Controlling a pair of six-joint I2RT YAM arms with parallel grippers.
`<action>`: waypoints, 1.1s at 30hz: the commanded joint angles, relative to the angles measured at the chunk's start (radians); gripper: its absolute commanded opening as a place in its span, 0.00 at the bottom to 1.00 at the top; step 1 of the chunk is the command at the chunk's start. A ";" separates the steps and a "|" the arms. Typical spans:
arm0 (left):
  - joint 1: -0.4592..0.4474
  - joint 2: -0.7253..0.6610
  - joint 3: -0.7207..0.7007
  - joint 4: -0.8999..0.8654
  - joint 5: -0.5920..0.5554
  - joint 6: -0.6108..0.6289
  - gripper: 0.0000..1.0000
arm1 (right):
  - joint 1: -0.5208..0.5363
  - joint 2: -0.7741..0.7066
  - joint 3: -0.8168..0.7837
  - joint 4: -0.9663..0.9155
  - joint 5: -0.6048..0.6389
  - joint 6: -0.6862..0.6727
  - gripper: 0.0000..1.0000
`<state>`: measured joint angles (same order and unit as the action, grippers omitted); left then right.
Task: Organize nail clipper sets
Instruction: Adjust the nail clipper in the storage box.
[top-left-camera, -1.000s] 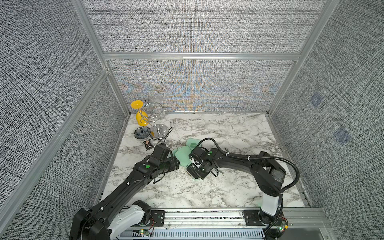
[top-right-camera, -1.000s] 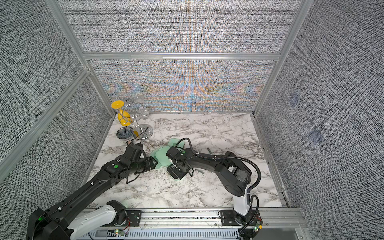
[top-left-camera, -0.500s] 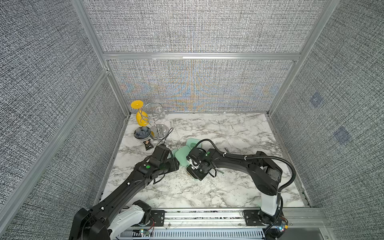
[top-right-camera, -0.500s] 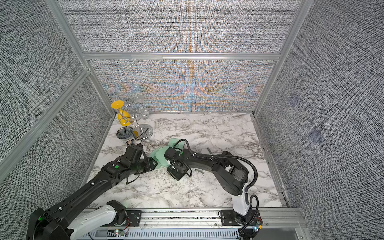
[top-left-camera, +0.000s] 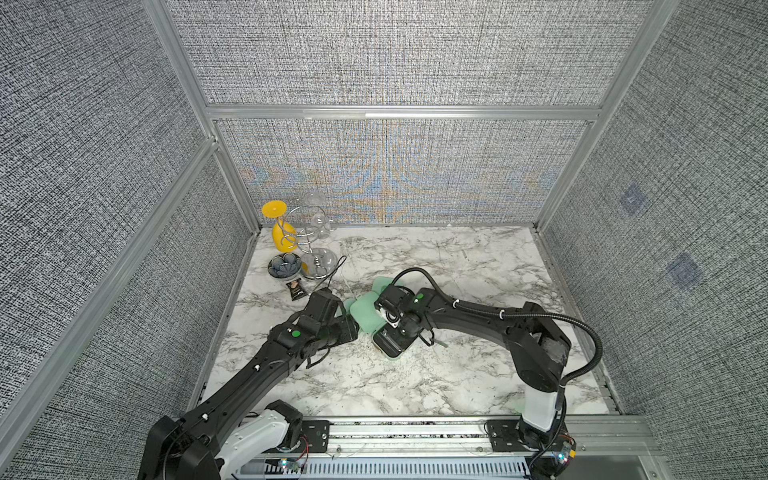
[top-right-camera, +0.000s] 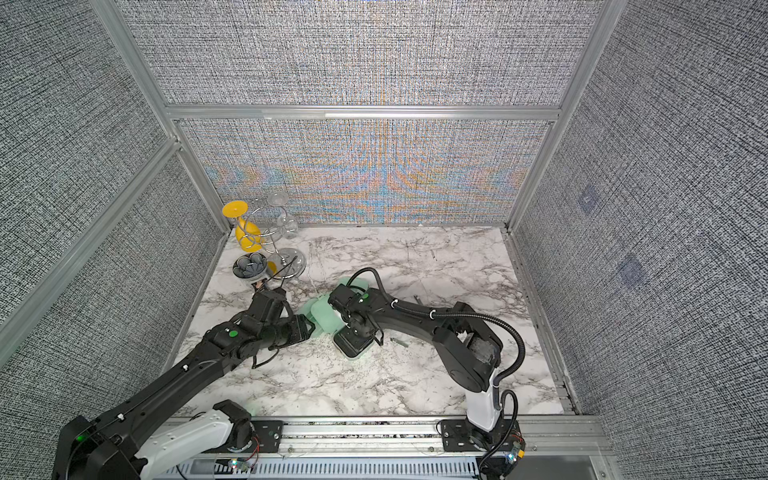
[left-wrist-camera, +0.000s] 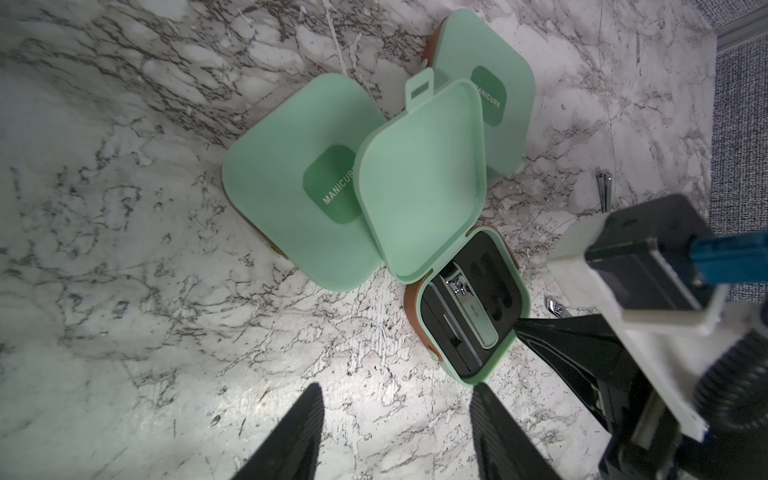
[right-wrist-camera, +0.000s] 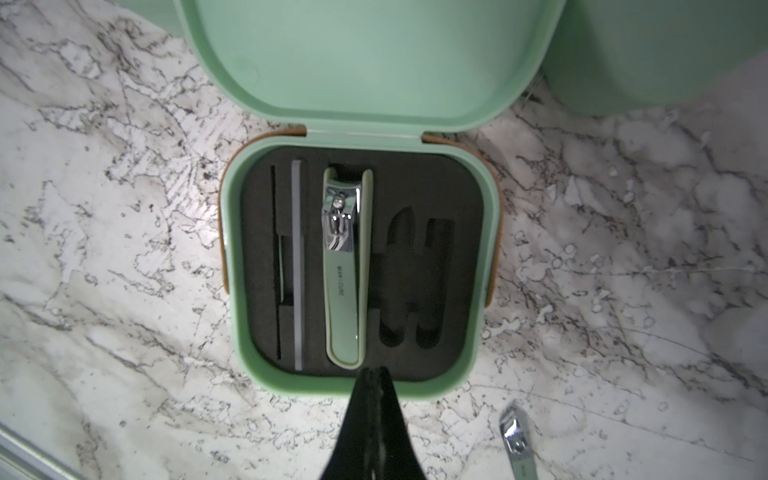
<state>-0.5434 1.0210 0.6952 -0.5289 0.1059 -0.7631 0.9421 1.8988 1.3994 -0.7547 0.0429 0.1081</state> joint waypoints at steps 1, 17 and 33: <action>-0.001 -0.005 -0.003 0.008 0.000 0.004 0.59 | -0.006 0.017 0.007 -0.020 0.008 0.003 0.03; 0.000 0.015 0.004 0.017 0.003 0.005 0.59 | -0.005 0.046 -0.022 0.021 -0.070 0.048 0.04; -0.001 0.013 0.006 0.018 0.004 0.005 0.59 | -0.005 0.075 -0.016 0.020 -0.043 0.057 0.08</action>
<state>-0.5434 1.0340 0.6952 -0.5255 0.1081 -0.7628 0.9356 1.9656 1.3808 -0.7280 -0.0074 0.1577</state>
